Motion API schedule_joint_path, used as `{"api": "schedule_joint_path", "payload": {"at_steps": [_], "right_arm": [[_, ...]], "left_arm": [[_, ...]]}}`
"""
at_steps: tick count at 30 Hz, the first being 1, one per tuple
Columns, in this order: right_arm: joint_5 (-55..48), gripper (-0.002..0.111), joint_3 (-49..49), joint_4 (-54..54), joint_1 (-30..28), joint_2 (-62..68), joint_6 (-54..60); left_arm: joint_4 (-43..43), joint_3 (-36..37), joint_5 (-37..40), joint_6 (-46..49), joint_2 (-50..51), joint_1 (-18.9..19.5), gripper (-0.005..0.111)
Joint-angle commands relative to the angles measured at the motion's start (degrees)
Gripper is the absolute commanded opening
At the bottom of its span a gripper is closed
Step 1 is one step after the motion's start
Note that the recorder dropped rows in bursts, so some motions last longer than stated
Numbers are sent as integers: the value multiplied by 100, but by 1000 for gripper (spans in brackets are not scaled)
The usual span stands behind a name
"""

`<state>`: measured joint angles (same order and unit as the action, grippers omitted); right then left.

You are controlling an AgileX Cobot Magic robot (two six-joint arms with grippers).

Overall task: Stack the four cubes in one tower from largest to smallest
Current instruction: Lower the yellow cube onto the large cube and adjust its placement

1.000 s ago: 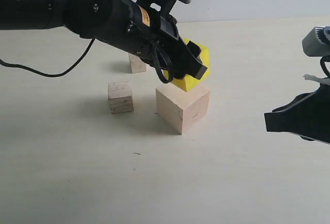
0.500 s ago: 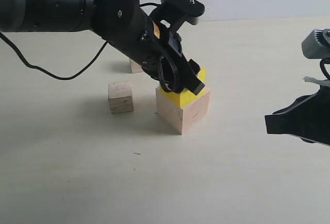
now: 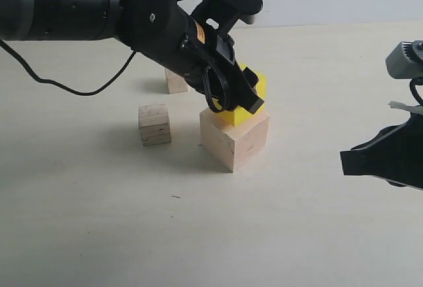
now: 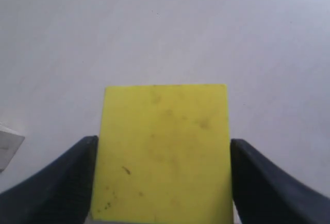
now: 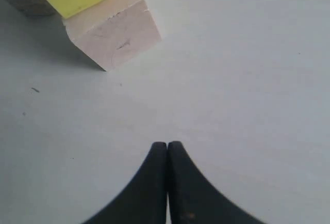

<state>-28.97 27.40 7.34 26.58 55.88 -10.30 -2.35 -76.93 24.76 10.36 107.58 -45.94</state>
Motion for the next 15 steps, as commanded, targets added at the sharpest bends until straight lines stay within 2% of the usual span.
{"api": "schedule_joint_path", "payload": {"at_steps": [1, 15], "right_arm": [[23, 0, 52, -30, 11, 9, 7], [23, 0, 52, -30, 11, 9, -13]], "left_arm": [[6, -48, -140, -44, 107, 24, 0], [36, -48, 163, -145, 187, 24, 0]]}}
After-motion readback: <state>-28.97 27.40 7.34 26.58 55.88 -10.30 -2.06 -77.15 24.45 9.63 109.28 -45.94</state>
